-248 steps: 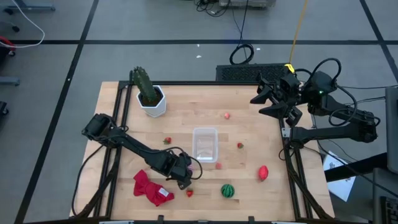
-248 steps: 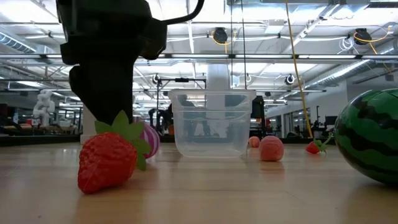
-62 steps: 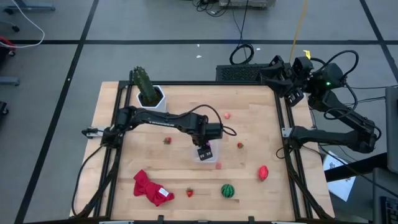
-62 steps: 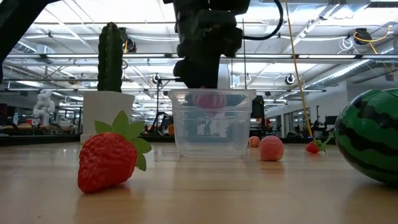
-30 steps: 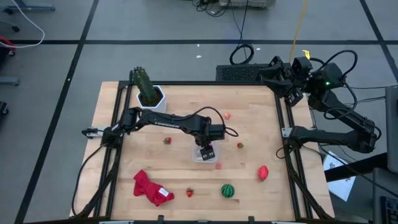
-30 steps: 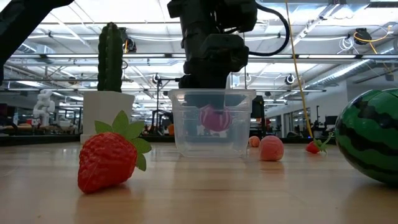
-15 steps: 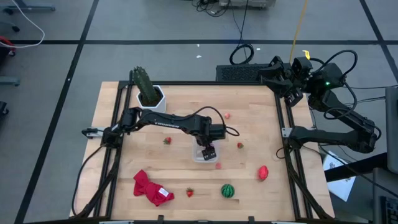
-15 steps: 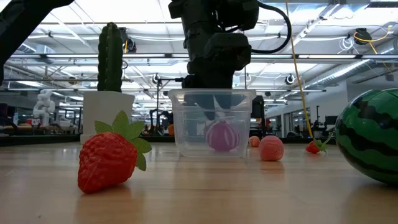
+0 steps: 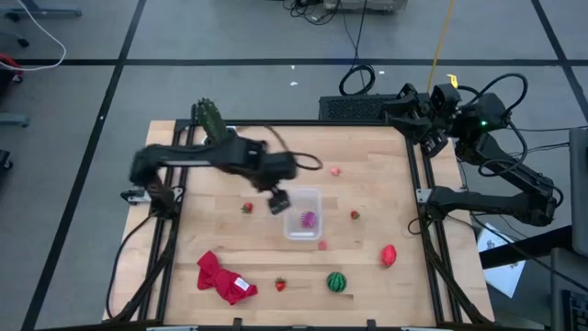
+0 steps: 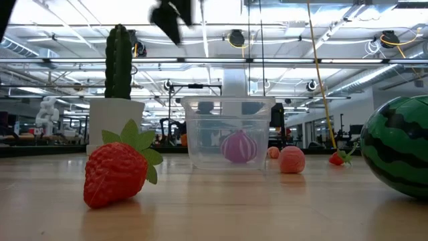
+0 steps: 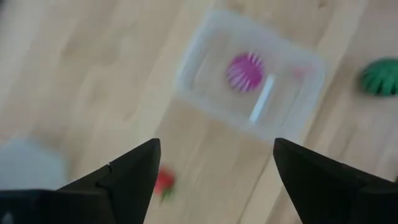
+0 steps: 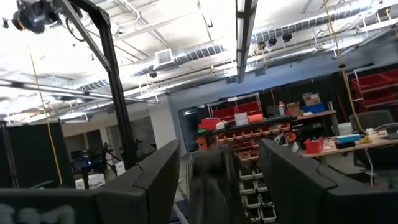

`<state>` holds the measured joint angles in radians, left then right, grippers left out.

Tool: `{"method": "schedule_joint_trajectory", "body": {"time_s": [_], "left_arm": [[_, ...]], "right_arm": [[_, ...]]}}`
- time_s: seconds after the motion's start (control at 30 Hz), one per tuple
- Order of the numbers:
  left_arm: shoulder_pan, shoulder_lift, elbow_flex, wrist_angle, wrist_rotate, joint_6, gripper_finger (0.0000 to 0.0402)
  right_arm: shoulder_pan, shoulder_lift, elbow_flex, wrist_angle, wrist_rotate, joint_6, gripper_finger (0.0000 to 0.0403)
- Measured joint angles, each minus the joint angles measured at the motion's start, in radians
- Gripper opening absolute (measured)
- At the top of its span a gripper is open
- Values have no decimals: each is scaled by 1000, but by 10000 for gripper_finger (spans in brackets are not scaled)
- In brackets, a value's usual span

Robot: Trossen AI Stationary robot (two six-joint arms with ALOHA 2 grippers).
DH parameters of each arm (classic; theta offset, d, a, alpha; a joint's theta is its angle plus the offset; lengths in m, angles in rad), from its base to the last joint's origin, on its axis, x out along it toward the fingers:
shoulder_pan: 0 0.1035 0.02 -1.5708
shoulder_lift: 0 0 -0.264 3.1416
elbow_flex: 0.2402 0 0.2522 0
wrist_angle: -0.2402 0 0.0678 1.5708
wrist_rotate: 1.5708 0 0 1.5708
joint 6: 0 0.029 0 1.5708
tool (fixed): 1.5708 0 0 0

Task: Pick and placing Produce into tupperware
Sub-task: Put the top left red strawberry into the transparent bin

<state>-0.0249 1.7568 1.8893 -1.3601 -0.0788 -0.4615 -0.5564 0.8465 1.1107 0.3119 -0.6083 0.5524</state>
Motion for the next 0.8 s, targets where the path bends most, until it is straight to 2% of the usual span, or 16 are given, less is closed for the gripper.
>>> {"method": "schedule_joint_trajectory", "body": {"time_s": [0.17, 0.33, 0.6, 0.7, 0.8], "left_arm": [[-85, -61, -1, -220, -126, -229, 319], [-159, -55, -101, -113, -94, -414, 315], [-198, -47, -327, -168, -79, -1004, 323], [-209, -41, -371, -109, -83, -1101, 324], [-196, -45, -428, 21, -96, -1107, 324]], "right_arm": [[1, 0, 0, 18, -42, 57, 210], [2, -5, 0, 20, -79, 76, 210], [2, -13, 0, 20, -81, 73, 210], [2, -15, 0, 20, -82, 65, 210], [2, -15, 0, 20, -82, 51, 210]]}}
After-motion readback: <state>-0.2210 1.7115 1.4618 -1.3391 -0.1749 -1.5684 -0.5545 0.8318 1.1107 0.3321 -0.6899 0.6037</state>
